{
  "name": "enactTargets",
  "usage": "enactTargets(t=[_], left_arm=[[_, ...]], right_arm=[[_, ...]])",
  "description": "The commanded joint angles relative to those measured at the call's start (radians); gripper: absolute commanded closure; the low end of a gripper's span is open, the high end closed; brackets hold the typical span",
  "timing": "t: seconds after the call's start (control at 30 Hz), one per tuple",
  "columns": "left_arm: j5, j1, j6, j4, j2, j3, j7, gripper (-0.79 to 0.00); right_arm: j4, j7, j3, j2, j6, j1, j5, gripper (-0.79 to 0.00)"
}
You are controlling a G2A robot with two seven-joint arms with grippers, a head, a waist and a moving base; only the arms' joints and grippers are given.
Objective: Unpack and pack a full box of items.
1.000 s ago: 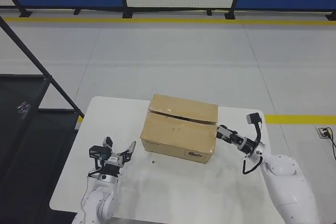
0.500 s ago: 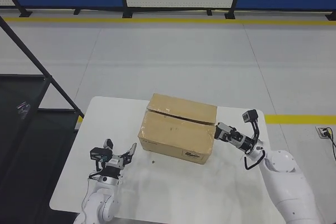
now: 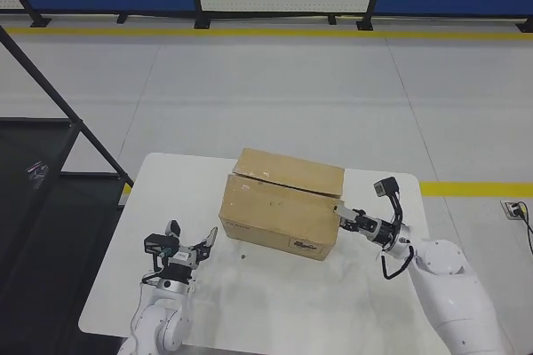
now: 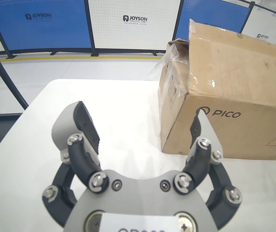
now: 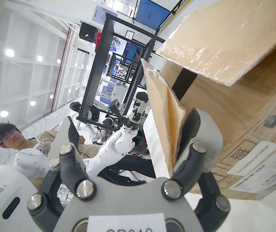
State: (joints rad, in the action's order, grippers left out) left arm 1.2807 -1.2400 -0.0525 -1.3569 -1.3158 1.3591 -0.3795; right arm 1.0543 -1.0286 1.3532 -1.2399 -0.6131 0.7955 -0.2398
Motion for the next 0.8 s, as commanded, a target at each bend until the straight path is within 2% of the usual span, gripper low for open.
enactTargets(t=[0.0,0.03,0.1,0.13,0.23,0.27,0.37,0.6,0.7,0.77], left_arm=[[0.0,0.0,-0.001,0.0,0.0,0.001,0.0,-0.785],[0.001,0.0,-0.001,0.0,0.0,0.001,0.0,-0.785],[0.001,0.0,-0.001,0.0,-0.001,0.001,0.0,-0.785],[0.001,0.0,-0.002,0.0,-0.001,0.002,0.0,-0.785],[0.002,0.0,-0.002,0.0,-0.001,0.002,0.001,-0.785],[0.002,0.0,-0.002,0.0,-0.001,0.002,0.001,-0.785],[0.002,0.0,-0.002,-0.001,-0.002,0.003,0.002,-0.785],[0.007,-0.004,0.001,-0.005,-0.003,0.004,0.002,-0.785],[0.006,-0.007,0.002,-0.008,-0.003,0.006,0.001,-0.785],[0.007,-0.009,0.003,-0.01,-0.003,0.007,-0.001,-0.785]], right_arm=[[0.009,0.022,-0.006,0.002,-0.008,0.007,0.032,-0.785],[0.016,0.037,-0.008,0.002,-0.011,0.012,0.046,-0.785],[0.033,0.068,-0.011,0.004,-0.021,0.025,0.079,-0.566],[0.043,0.079,-0.013,0.005,-0.025,0.033,0.085,-0.517],[0.067,0.097,-0.015,0.008,-0.036,0.052,0.105,-0.449],[0.074,0.103,-0.015,0.01,-0.039,0.056,0.114,-0.376],[0.093,0.122,-0.017,0.013,-0.04,0.069,0.128,-0.342],[0.122,0.146,-0.021,0.02,-0.036,0.086,0.152,-0.332],[0.135,0.148,-0.025,0.023,-0.037,0.093,0.153,-0.259],[0.146,0.146,-0.027,0.024,-0.044,0.098,0.149,-0.154]])
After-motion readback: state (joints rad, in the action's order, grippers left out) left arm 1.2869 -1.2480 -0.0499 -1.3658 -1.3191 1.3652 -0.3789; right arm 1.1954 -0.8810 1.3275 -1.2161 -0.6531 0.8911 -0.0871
